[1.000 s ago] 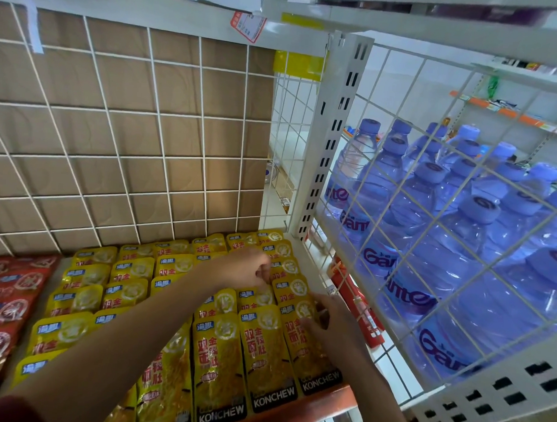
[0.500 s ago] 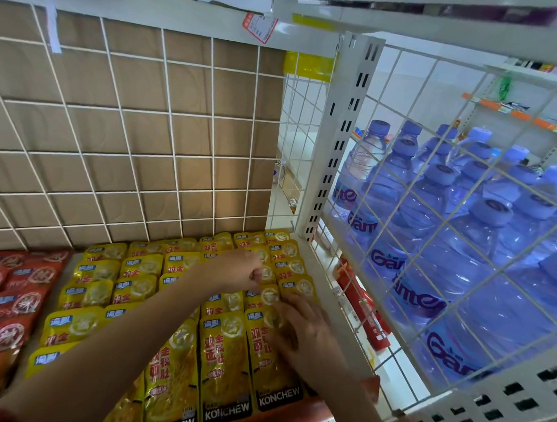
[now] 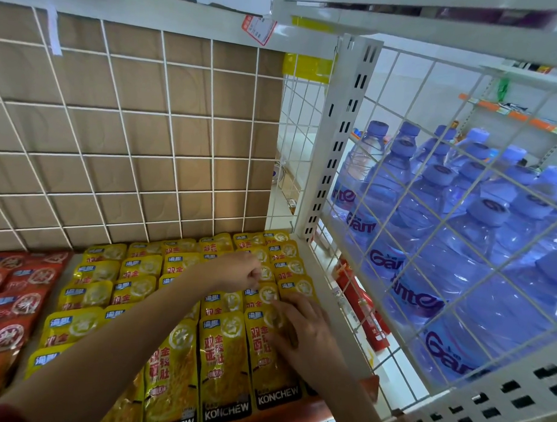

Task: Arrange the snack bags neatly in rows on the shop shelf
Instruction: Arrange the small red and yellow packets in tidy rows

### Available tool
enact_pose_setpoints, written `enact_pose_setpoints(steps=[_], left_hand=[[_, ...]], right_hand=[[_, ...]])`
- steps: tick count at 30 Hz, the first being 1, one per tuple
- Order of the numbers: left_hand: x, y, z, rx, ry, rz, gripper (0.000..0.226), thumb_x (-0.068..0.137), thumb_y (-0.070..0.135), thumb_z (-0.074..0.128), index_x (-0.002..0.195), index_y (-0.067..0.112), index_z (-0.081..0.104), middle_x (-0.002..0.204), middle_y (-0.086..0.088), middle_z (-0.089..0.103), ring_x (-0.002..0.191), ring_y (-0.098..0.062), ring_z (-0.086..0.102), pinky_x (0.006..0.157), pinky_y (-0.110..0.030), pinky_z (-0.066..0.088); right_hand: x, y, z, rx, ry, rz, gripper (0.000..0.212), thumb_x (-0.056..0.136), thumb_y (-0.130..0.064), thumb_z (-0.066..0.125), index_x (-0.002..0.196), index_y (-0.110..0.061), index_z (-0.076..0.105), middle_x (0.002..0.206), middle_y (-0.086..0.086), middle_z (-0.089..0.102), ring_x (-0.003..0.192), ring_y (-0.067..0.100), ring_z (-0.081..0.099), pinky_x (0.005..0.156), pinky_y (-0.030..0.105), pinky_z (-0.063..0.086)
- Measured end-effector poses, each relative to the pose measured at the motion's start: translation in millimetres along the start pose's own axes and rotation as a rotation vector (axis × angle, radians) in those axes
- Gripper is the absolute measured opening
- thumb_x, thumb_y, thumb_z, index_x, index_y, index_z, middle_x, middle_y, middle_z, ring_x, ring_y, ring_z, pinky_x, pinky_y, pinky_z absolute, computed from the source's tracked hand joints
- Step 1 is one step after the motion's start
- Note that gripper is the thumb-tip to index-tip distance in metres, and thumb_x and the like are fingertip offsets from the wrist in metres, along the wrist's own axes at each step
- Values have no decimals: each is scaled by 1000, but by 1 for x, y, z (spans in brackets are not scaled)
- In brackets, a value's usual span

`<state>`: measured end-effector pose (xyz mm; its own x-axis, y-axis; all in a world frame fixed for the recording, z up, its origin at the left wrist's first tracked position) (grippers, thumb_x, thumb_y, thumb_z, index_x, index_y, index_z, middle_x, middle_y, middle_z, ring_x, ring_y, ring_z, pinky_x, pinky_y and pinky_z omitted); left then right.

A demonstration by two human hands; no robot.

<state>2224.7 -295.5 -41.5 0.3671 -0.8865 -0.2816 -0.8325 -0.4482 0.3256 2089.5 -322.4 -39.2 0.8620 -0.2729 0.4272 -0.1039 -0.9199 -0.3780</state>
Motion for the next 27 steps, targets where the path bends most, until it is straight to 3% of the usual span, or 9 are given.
enact_pose_setpoints(steps=[5,10,15,18,22,27], left_hand=[[0,3,-1,-17,-8,2,20,92,20,55,97,2,63,100,-12,64,78,-13,49,57,-20,32],[1,2,-2,-17,12,4,18,91,21,57,99,5,62,103,-9,63,81,-12,48,68,-22,33],[1,2,-4,4,31,13,18,90,22,59,100,7,63,103,-6,63,81,-10,48,69,-22,34],[0,2,-12,27,107,20,16,89,24,60,99,12,62,100,-1,63,79,-8,47,68,-21,35],[-7,14,-24,14,249,82,16,91,30,56,99,16,59,96,5,55,82,-6,46,68,-21,34],[-9,30,-13,-13,282,156,29,94,30,50,120,17,54,120,2,51,110,-14,48,93,-30,39]], right_hand=[[-1,2,5,34,-38,20,48,76,-54,54,117,-28,57,116,-5,57,111,15,49,95,28,36],[-1,1,4,34,-41,7,48,75,-53,56,116,-29,55,115,-7,55,108,11,46,93,27,35],[-1,-1,2,39,-44,11,51,77,-54,55,119,-27,54,119,-5,56,112,9,41,95,28,35],[-3,11,-8,142,19,136,55,80,-55,51,124,-22,54,128,-5,53,120,9,43,102,29,34],[-10,36,-26,208,102,275,49,82,-42,49,124,-18,56,124,-6,51,117,9,45,101,34,41],[-13,43,-23,201,21,299,50,78,-35,56,126,-20,55,125,-11,47,118,6,43,102,25,35]])
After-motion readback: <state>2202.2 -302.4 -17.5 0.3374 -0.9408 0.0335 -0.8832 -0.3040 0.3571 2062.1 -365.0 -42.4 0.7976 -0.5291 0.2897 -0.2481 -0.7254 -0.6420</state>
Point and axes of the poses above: each hand's wrist, its own x-axis towards the middle knuckle, its own z-axis out of the palm, y = z × x, the point moved 10 cm from there along x, towards the middle knuckle
